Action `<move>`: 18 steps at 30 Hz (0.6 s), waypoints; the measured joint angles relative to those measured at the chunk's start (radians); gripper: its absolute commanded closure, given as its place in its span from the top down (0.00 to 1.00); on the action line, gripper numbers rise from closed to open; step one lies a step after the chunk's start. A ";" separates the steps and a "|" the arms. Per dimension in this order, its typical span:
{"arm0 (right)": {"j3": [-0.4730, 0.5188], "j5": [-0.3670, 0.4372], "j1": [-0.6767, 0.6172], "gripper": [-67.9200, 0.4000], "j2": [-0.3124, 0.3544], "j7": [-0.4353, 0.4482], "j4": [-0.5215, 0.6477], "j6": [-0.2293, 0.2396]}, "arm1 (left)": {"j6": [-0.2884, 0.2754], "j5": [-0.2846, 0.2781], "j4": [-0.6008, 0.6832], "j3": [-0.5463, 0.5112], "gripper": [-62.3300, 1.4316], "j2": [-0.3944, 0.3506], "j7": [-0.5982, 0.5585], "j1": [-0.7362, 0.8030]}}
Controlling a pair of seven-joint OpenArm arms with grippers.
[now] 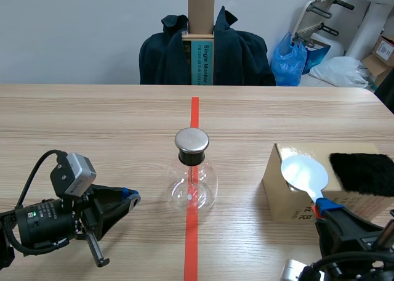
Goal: Do the electroscope experiment.
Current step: 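Put the plate down on the right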
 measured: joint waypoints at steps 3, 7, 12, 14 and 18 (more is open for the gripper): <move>0.000 0.008 0.000 0.02 0.000 -0.029 0.001 0.000 | 0.000 0.000 0.000 0.000 0.07 0.000 0.000 0.000; 0.000 0.008 0.000 0.02 0.000 -0.050 0.001 0.000 | 0.000 0.000 0.000 0.000 0.07 0.000 0.000 0.000; 0.000 0.023 0.000 0.38 0.000 -0.082 0.001 0.001 | 0.000 0.000 0.000 0.000 0.07 0.000 0.000 0.000; 0.000 0.025 0.000 0.62 0.000 -0.087 0.001 0.000 | 0.000 0.000 0.000 0.000 0.07 0.000 0.000 0.000; 0.000 0.026 0.000 0.97 0.000 -0.087 0.002 0.001 | 0.000 0.000 0.000 0.000 0.07 0.000 0.000 0.000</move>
